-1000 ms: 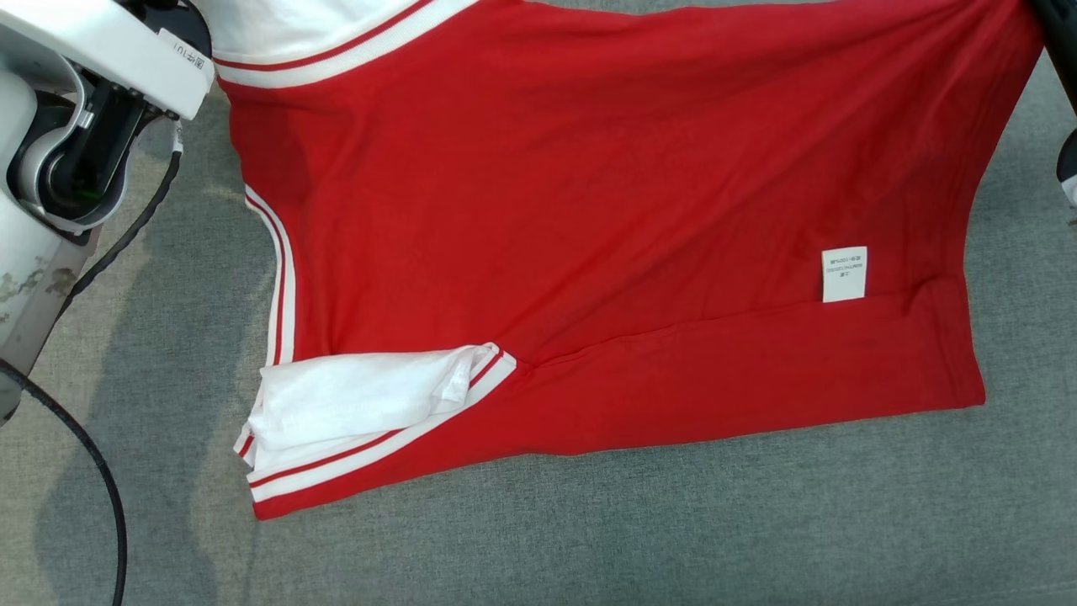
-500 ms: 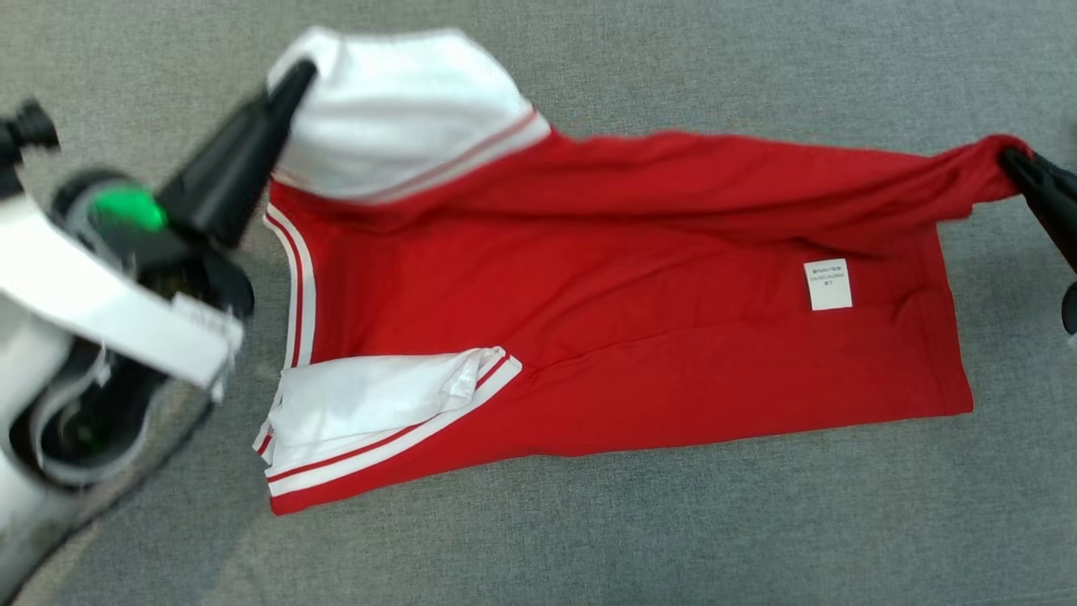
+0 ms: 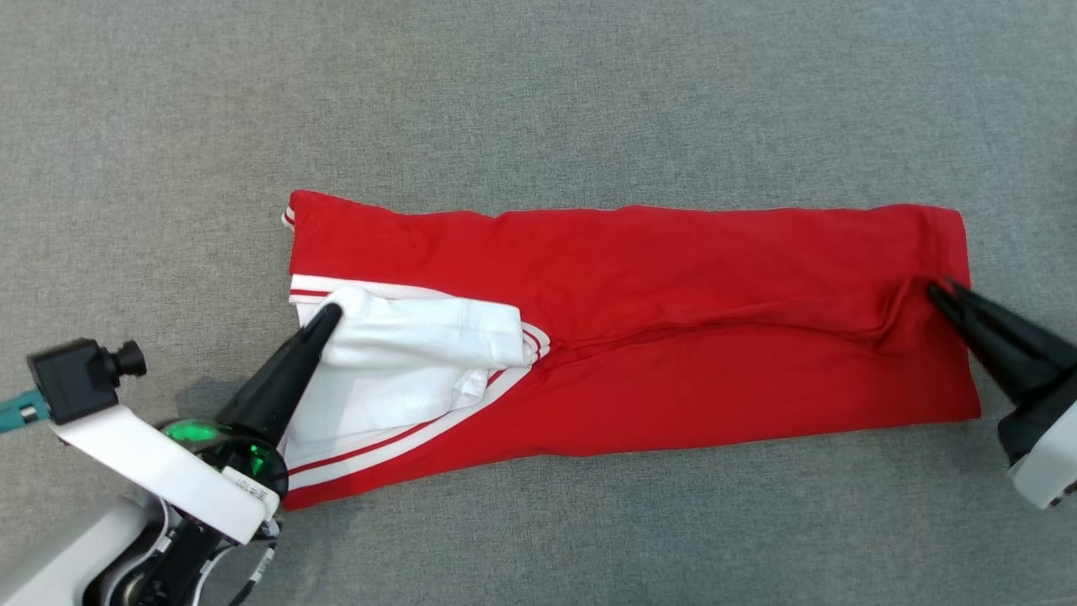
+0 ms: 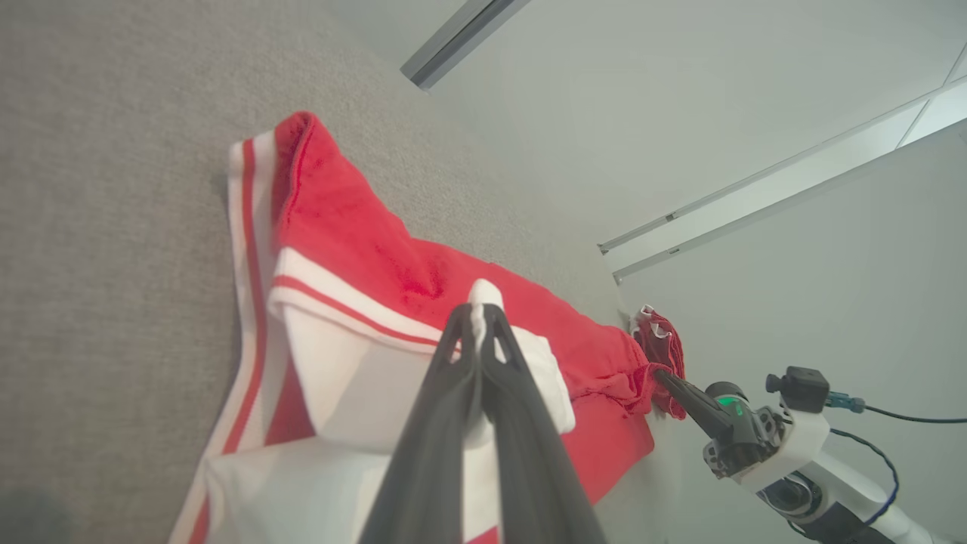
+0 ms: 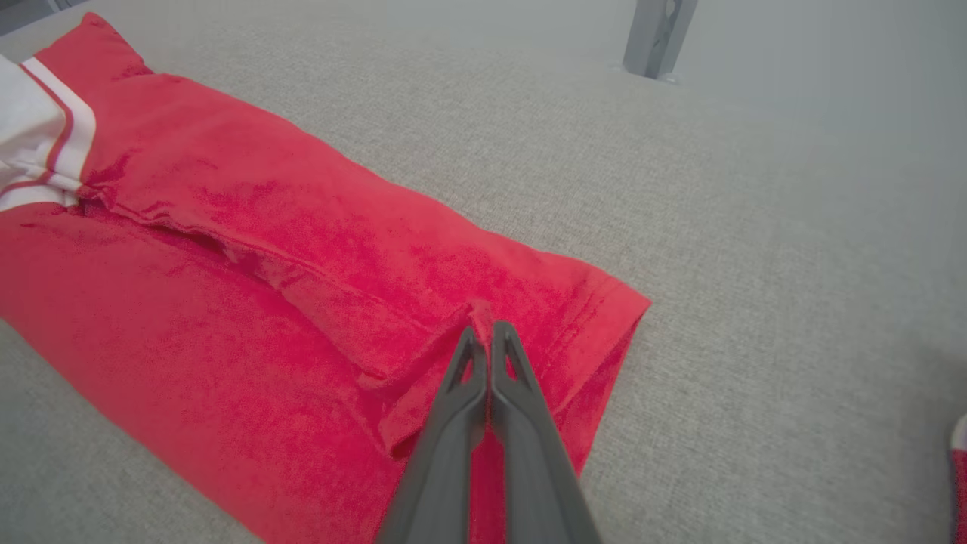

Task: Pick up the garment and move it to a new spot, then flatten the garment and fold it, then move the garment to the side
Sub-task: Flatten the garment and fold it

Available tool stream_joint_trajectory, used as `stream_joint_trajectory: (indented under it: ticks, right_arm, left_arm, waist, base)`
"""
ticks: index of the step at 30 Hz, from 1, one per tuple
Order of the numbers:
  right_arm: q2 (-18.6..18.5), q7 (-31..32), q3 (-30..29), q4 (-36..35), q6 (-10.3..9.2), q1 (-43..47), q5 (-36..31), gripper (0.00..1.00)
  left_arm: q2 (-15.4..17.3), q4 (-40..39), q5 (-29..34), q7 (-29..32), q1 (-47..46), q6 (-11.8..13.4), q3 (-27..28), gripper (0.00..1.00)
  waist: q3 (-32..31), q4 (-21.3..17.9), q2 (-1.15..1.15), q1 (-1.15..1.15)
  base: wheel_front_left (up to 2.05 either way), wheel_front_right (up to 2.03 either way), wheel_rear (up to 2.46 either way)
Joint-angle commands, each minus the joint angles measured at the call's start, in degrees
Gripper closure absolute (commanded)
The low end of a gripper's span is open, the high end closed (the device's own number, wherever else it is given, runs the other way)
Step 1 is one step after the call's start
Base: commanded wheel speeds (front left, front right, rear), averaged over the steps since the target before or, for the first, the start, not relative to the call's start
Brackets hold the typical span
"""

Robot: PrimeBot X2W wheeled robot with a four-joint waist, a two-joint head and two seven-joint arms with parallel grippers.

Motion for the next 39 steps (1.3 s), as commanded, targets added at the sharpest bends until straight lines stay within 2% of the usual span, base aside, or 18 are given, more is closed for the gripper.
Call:
stream_joint_trajectory:
  ticks: [1,3,4,5,6,7,10,12,17,22,26,29,33,39]
  right_arm:
    - [0.74,-0.16,-0.10,0.81,-0.03,1.49,-1.05,1.00]
    - [2.76,-0.48,-0.33,2.02,-0.03,3.41,-1.34,1.00]
    - [3.84,-0.82,-0.85,2.65,-0.03,4.18,-1.20,0.81]
    - [4.89,-1.03,-1.45,3.14,-0.03,4.82,-0.91,0.53]
    - [5.99,-1.57,-2.21,3.54,-0.03,5.58,-0.47,0.00]
    - [7.28,-2.18,-3.33,3.87,-0.03,6.38,0.24,0.00]
    - [9.86,-3.56,-6.84,4.35,-0.03,8.77,1.52,0.00]
    - [12.02,-4.40,-10.67,3.90,-0.03,10.44,2.18,0.00]
    - [17.54,-5.17,-22.86,2.54,-0.02,14.12,-2.24,0.00]
    - [24.71,-5.20,-32.59,-0.78,-0.03,16.44,-8.80,0.00]
    - [29.22,-3.84,-37.00,-2.56,-0.02,17.49,-14.22,0.00]
    - [31.55,-1.60,-37.63,-3.06,-0.02,18.47,-17.17,0.00]
    - [33.21,-0.09,-38.13,-2.58,-0.02,19.99,-19.87,0.00]
    - [34.37,0.66,-38.68,-1.68,-0.03,22.04,-22.04,0.00]
  left_arm:
    - [-0.73,1.22,-0.61,-0.06,0.70,-0.55,-0.13,1.00]
    - [-1.77,3.55,-1.15,0.39,1.12,-1.00,-0.83,1.00]
    - [-2.25,4.66,-1.21,0.30,1.19,-1.10,-1.00,1.00]
    - [-2.62,5.67,-0.86,0.28,1.13,-1.15,-1.08,0.68]
    - [-3.16,6.77,-0.57,0.14,1.16,-1.10,-0.72,0.35]
    - [-3.64,7.63,0.27,0.06,1.19,-1.10,-0.30,0.00]
    - [-4.89,9.68,3.81,-0.32,1.41,0.37,2.16,0.00]
    - [-6.71,10.32,7.95,-0.39,2.15,2.58,6.93,0.00]
    - [-13.37,7.85,24.38,-0.40,6.30,8.86,21.59,0.00]
    - [-19.64,3.59,39.19,-0.40,10.10,11.23,31.11,0.00]
    - [-23.03,2.27,49.22,-0.41,12.48,10.85,36.91,0.00]
    - [-25.22,2.52,55.13,-0.40,14.92,9.91,39.51,0.00]
    - [-27.29,3.61,60.79,-0.42,17.91,8.69,42.20,0.00]
    - [-28.84,6.48,66.56,-0.42,22.47,7.00,42.81,0.00]
  waist:
    - [-0.06,-0.05,0.00,0.00]
    - [-0.19,-0.11,0.00,0.00]
    - [-0.28,-0.17,0.00,0.00]
    - [-0.44,-0.25,0.00,0.00]
    - [-0.66,-0.31,0.00,0.00]
    - [-0.93,-0.38,0.00,0.00]
    - [-1.92,-0.44,0.00,0.00]
    - [-2.77,-0.42,0.00,0.00]
    - [-4.57,-0.50,0.00,0.00]
    - [-6.08,-0.40,0.00,0.00]
    - [-7.30,-0.22,0.00,0.00]
    - [-8.36,0.15,0.00,0.00]
    - [-10.08,0.74,0.00,0.00]
    - [-12.85,1.23,0.00,0.00]
  base:
    - [0.00,0.00,0.00]
    - [0.00,0.00,0.00]
    - [0.00,0.00,0.00]
    - [0.00,0.00,0.00]
    - [0.00,0.00,0.00]
    - [0.00,0.00,0.00]
    - [0.00,0.00,0.00]
    - [0.00,0.00,0.00]
    - [0.00,0.00,0.00]
    - [0.00,0.00,0.00]
    - [0.00,0.00,0.00]
    - [0.00,0.00,0.00]
    - [0.00,0.00,0.00]
    - [0.00,0.00,0.00]
